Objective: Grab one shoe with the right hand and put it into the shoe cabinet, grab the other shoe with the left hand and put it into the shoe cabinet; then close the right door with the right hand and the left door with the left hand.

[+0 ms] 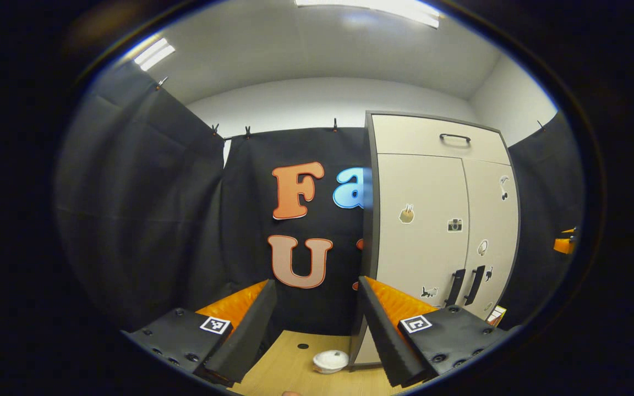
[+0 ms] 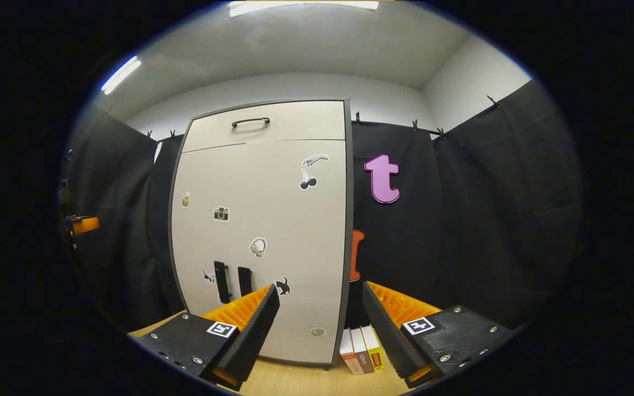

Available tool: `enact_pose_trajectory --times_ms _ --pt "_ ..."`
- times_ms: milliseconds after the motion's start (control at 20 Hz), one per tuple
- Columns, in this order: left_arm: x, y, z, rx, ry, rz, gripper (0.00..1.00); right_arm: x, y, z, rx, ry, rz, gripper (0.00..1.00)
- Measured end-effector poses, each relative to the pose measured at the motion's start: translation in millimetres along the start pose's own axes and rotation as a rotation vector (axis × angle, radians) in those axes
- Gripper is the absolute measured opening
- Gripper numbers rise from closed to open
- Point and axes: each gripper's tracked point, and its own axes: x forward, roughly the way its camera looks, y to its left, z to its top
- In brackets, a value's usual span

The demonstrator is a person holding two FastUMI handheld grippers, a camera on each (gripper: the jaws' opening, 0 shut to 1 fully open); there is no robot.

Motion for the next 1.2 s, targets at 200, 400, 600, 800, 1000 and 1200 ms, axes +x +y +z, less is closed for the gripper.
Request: enact_pose_trajectory --times_ms 200,400,600,800,1000,1200 --pt "-2 -5 -1 -0.009 -0.003 -0.011 0.96 -6 -2 -7 0.012 0.009 -0.005 0.94" --pt "1 -15 -4 -0.013 -0.003 -0.032 0.99 -12 -9 -17 0.038 0.026 -0.018 0.94" --pt "11 -29 -7 -0.023 -0.006 -0.046 0.96 -18 -18 -28 0.014 0.038 -0.039 0.94" --pt "21 -49 -13 -0.041 -0.008 -0.077 0.96 -23 -29 -37 0.005 0.052 -0.060 0.94" --pt "37 -70 -23 -0.040 0.000 -0.105 0.96 -26 -44 -42 0.005 0.058 -0.090 0.94" --pt "52 -86 -26 -0.042 -0.005 -0.122 0.96 -22 -60 -42 0.004 0.048 -0.117 0.94"
